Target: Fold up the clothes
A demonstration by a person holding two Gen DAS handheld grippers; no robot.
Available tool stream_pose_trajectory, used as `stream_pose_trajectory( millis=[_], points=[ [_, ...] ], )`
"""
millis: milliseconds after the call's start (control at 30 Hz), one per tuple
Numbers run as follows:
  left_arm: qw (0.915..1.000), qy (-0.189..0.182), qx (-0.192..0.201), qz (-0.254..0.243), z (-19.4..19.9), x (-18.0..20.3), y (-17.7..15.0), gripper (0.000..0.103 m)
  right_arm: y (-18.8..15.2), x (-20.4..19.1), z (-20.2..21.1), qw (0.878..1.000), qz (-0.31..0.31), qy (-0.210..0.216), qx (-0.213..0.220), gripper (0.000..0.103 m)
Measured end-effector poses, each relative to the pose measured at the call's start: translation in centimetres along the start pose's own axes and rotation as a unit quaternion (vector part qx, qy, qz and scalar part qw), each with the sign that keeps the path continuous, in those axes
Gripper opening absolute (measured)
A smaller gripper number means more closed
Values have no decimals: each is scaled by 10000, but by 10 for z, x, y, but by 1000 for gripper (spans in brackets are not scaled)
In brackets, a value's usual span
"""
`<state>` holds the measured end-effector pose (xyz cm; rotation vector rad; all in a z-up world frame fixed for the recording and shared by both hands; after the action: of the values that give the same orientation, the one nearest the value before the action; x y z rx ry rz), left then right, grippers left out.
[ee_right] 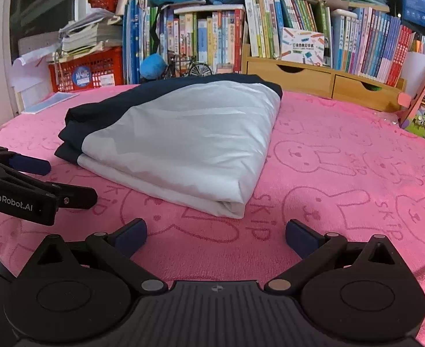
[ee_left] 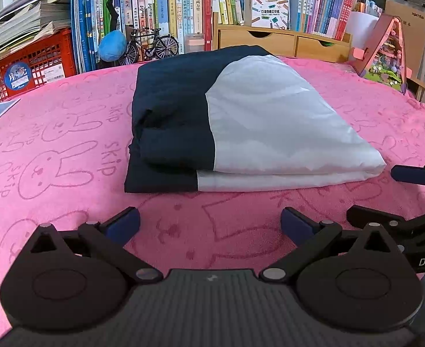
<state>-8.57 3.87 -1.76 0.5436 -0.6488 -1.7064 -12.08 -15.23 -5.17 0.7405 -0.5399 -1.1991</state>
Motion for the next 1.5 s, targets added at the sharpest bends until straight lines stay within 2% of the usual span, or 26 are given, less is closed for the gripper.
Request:
stream_pose_trajectory(
  millis=[233, 367, 433, 467, 633, 700, 800, 967, 1500],
  points=[
    [9998, 4, -50, 172, 1, -1, 2, 103, 0, 2, -1, 10000, -25, 40, 80, 103],
    [9979, 616, -178, 133, 4, 3, 9, 103, 8, 8, 4, 9996, -235, 97, 75, 103],
    [9958, 914, -65, -52, 10, 7, 13, 103, 13, 11, 8, 9993, -307, 159, 114, 103],
    [9955, 935, -14, -128, 13, 9, 14, 103, 15, 12, 10, 9993, -306, 155, 133, 103],
    [9992, 314, -254, 54, 16, 3, 24, 103, 24, 12, 15, 9997, -174, 118, 137, 103],
    [9986, 318, -407, 70, 14, 2, 26, 103, 26, 12, 16, 9998, -131, 143, 98, 103],
    [9979, 474, -437, -25, 15, 3, 28, 103, 28, 12, 15, 9998, -84, 160, 15, 103],
    [9987, 230, -451, 88, 17, -2, 32, 103, 30, 11, 14, 9998, -22, 201, -76, 103],
    [9977, 74, -621, 277, 2, -9, 36, 103, 24, 7, 9, 9998, 52, 87, -187, 103]
  ],
)
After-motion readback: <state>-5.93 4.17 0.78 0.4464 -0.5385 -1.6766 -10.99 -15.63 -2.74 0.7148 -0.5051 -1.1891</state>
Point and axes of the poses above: each gripper's, at about its wrist camera, not at the fingertips, and z roughly against the way its jaws point, x to its right, y to its top, the point moved 1 cm from there along -z, roughly the way its jaws point, and after that the axes turned 5 degrees about -x, right-handed, at the moved point
